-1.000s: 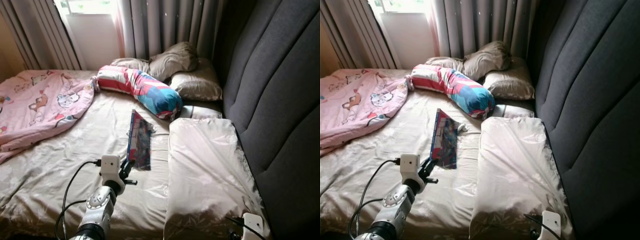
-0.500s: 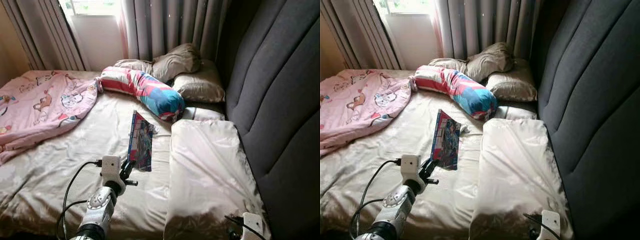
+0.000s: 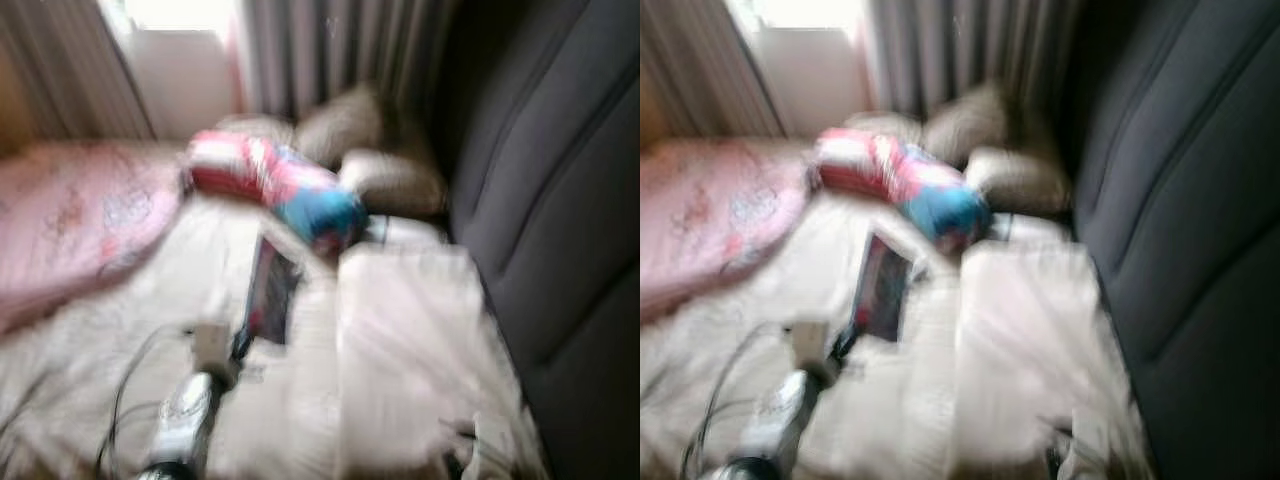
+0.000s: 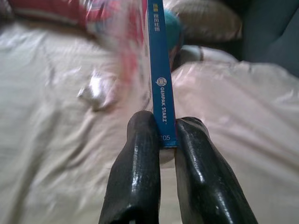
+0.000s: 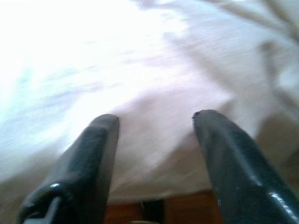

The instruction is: Clean up the room

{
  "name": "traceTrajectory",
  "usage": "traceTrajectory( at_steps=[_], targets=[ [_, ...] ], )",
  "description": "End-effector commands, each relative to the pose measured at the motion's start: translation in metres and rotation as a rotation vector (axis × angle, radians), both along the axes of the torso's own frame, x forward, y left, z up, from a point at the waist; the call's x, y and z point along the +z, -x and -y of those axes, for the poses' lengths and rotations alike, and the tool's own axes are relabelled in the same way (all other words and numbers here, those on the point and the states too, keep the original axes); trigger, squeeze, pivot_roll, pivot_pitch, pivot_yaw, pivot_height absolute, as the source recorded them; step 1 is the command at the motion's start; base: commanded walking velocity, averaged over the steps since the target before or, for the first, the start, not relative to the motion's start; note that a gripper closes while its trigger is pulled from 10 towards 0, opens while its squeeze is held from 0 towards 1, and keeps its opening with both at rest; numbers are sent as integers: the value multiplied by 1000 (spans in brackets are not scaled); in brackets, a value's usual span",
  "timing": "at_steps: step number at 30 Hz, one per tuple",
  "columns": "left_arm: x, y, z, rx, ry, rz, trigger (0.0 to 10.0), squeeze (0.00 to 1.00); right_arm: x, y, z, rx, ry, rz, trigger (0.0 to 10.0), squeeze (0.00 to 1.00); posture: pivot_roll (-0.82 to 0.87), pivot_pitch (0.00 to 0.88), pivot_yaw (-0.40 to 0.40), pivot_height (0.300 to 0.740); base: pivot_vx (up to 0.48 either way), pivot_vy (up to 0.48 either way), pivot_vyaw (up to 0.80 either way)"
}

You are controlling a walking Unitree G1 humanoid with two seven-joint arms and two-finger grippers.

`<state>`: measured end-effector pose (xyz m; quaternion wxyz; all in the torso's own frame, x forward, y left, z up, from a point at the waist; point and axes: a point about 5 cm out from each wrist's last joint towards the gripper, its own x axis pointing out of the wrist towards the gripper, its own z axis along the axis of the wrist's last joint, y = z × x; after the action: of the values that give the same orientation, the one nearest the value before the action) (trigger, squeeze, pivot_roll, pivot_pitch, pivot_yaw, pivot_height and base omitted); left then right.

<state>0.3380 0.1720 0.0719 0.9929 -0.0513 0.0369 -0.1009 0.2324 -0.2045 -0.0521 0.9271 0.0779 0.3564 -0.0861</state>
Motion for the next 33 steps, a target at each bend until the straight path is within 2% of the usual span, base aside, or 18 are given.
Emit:
traceTrajectory(
  at_steps=[1,14,16,21,30,33],
  targets=[
    [12,-5,11,-34,13,64,10000,0,-2,5,7,-24,7,-6,10000,0,-34,72,10,740,0,0,0],
    [12,-4,12,-47,22,68,10000,0,1,3,7,-29,4,36,10000,0,-32,75,10,740,0,0,0],
    [12,-4,11,-37,120,60,10000,0,5,0,6,-25,0,113,10000,0,-43,87,15,740,0,0,0],
    [5,-1,6,-26,217,13,10000,0,10,-2,4,2,1,185,10000,0,-61,118,18,740,0,0,0],
    [-7,12,1,-47,217,-24,10000,0,14,0,5,15,-16,290,10000,0,-57,152,2,740,0,0,0],
    [-12,19,-1,-74,179,-40,10000,0,16,3,6,22,-26,337,10000,0,-55,158,-14,740,0,0,0]
  ],
)
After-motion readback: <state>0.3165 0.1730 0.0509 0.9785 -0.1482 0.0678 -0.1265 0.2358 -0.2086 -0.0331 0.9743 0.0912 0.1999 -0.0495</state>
